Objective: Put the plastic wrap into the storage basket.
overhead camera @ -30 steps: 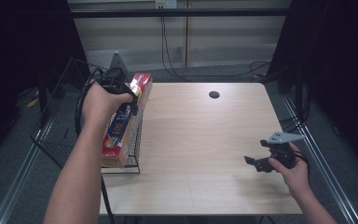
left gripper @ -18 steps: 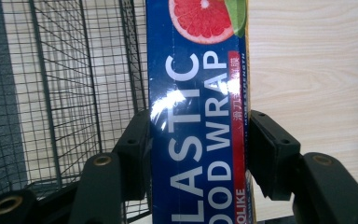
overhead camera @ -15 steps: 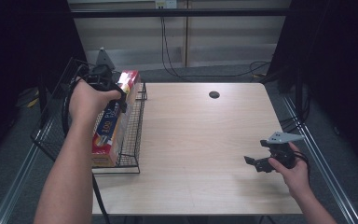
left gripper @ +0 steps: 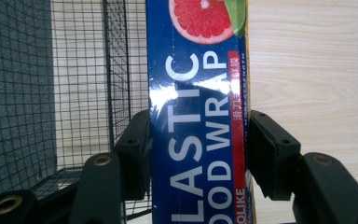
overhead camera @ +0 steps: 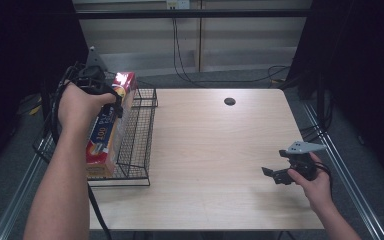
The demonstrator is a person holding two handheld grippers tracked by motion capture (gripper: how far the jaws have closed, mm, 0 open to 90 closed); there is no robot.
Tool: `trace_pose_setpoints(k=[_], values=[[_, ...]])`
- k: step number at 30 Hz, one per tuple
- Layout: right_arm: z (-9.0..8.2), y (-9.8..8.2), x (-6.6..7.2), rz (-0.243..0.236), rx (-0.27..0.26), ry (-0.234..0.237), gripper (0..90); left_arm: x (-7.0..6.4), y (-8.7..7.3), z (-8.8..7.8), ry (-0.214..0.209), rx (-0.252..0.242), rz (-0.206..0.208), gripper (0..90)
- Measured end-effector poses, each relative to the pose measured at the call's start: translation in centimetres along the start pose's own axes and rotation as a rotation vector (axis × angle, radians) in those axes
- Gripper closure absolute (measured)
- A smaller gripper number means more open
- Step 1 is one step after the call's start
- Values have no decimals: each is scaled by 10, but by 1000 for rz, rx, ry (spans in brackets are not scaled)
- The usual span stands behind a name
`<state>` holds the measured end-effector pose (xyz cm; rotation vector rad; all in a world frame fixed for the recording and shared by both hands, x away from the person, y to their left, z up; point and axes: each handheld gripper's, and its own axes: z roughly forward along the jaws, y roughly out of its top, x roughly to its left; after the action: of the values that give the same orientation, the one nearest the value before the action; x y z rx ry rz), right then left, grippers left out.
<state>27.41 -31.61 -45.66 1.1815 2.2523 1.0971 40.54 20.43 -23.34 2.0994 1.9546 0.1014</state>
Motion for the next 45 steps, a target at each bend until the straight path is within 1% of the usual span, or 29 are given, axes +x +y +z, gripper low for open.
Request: trace_pose_setpoints(k=[2, 5, 6, 8, 9, 11, 14, 15, 16, 17, 18, 20, 21, 22, 24, 25, 26, 28, 29, 30, 31, 32, 34, 36, 37, 38, 41, 43, 45], values=[[1, 0, 0, -3, 0, 1, 38, 4, 0, -2, 5, -3, 4, 468], [1, 0, 0, -5, 2, 4, 38, 8, 1, -4, 17, -9, -4, 467], [1, 0, 0, -6, 4, -3, 38, 10, 1, -4, 21, -13, -7, 467], [1, 0, 0, -9, 3, -1, 38, 13, 1, -4, 15, -14, -18, 467], [1, 0, 0, -7, 3, 3, 38, 15, 1, -4, 18, -11, -12, 467], [1, 0, 0, -5, 4, 1, 38, 18, 1, -4, 17, -10, -30, 467], [1, 0, 0, -8, 1, -1, 38, 22, 2, -4, 22, -14, -24, 467], [1, 0, 1, -6, 1, 3, 38, 23, 3, -5, 17, -18, -41, 467], [1, 0, 1, -5, 2, 4, 38, 23, 3, -5, 17, -18, -41, 467], [1, 0, 1, -5, 2, 4, 38, 26, 4, -5, 19, -17, -31, 467], [1, 0, 1, -9, 2, 0, 38, 27, 5, -5, 22, -19, -41, 467], [1, 0, 1, -9, 2, 1, 38, 29, 5, -6, 24, -15, -35, 467], [1, 0, 0, -9, 4, 3, 38, 30, 6, -6, 28, -14, -43, 467], [1, 0, 0, -9, 3, 2, 38, 31, 6, -7, 22, -20, -56, 467], [1, 0, 0, -8, 4, -1, 38, 34, 6, -7, 21, -20, -58, 467], [2, 0, 0, -8, 3, -3, 38, 35, 7, -7, 18, -23, -67, 467], [2, 0, 0, -9, 4, -1, 38, 37, 7, -7, 19, -26, -63, 467], [2, 0, 1, -5, 6, 2, 38, 40, 7, -7, 19, -29, -82, 468], [2, 0, 1, -4, 6, 1, 38, 42, 7, -8, 30, -28, -68, 468], [2, 0, 1, -5, 7, 3, 38, 43, 7, -8, 30, -26, -71, 468], [2, 0, 1, -4, 7, 2, 38, 45, 7, -9, 28, -30, -88, 468], [2, 0, 1, -5, 8, 6, 38, 47, 7, -9, 33, -29, -78, 467], [2, 0, 1, -3, 9, 7, 38, 46, 7, -9, 32, -28, -85, 467], [3, 0, 1, -5, 9, 6, 38, 49, 8, -10, 27, -31, -82, 468], [3, 0, 1, -5, 9, 6, 38, 50, 8, -10, 33, -29, -74, 468], [3, 0, 2, -7, 10, 5, 38, 50, 8, -11, 22, -37, -87, 467], [3, 0, 2, -7, 9, 5, 38, 52, 9, -13, 16, -39, -84, 468], [2, 0, 1, -7, 10, 5, 38, 55, 10, -14, 24, -41, -81, 467], [2, 0, 1, -7, 9, 5, 38, 57, 10, -14, 22, -46, -96, 467]])
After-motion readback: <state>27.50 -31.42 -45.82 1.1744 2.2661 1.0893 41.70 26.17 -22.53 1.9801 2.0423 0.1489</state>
